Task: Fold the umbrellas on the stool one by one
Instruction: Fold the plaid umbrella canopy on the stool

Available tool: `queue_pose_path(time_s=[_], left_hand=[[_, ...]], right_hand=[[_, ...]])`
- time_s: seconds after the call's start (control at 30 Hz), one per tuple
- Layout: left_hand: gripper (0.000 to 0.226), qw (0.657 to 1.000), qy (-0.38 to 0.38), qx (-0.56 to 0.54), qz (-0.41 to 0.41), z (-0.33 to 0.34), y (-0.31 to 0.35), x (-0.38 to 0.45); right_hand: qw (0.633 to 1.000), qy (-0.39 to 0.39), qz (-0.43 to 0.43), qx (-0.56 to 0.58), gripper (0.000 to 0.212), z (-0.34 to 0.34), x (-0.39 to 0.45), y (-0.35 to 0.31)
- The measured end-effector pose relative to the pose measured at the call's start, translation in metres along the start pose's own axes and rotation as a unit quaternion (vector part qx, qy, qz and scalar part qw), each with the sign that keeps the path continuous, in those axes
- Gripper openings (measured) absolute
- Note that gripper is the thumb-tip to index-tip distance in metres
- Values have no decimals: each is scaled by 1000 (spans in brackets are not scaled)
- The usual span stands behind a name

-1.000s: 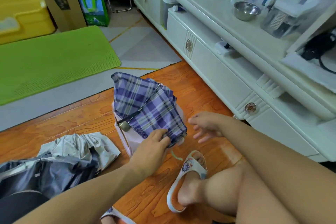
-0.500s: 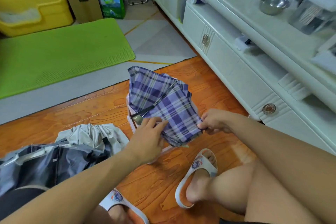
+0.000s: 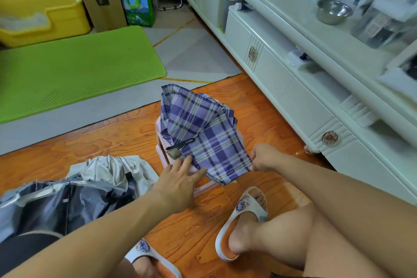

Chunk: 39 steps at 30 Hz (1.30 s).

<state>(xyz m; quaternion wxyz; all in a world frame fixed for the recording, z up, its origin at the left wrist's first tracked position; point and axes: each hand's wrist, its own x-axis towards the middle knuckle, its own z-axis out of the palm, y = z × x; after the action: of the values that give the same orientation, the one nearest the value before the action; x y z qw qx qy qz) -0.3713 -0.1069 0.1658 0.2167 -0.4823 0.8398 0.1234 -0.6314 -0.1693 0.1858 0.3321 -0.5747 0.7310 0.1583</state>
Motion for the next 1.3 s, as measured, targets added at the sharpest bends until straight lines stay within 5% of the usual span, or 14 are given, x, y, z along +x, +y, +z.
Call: queue_pose_path(time_s=[0.2, 0.3, 0.4, 0.5, 0.7, 0.83, 0.93, 1.1, 1.2, 1.3], left_hand=[[39, 962, 66, -263, -10, -38, -24, 8], [14, 912, 98, -385, -104, -66, -54, 11], [15, 875, 125, -423, -198, -80, -83, 12], [21, 836, 106, -476, -252, -76, -96, 16], [20, 722, 87, -655, -206, -66, -85, 23], [31, 746, 51, -644, -161, -64, -75, 24], [26, 777, 29, -614, -137, -70, -70, 23], [30, 803, 17, -580, -139, -82, -62, 19], [26, 785, 48, -595, -167, -89, -64, 19], [41, 731, 90, -655, -171, -94, -70, 22]], right_hand=[[983, 157, -64, 70, 15, -34, 11, -37], [967, 186, -107, 139, 18, -52, 22, -63], [950, 213, -159, 165, 16, -67, 35, -95], [937, 194, -225, 185, 31, -73, 46, -136], [950, 103, -258, 142, 70, -71, 75, -189], [941, 114, -285, 143, 38, -78, 70, -195], [935, 140, -300, 127, 33, -94, 53, -180], [918, 88, -242, 300, 26, -96, 20, -127], [914, 38, -213, 344, 23, -93, 3, -95], [913, 19, -218, 344, 21, -91, -10, -71]])
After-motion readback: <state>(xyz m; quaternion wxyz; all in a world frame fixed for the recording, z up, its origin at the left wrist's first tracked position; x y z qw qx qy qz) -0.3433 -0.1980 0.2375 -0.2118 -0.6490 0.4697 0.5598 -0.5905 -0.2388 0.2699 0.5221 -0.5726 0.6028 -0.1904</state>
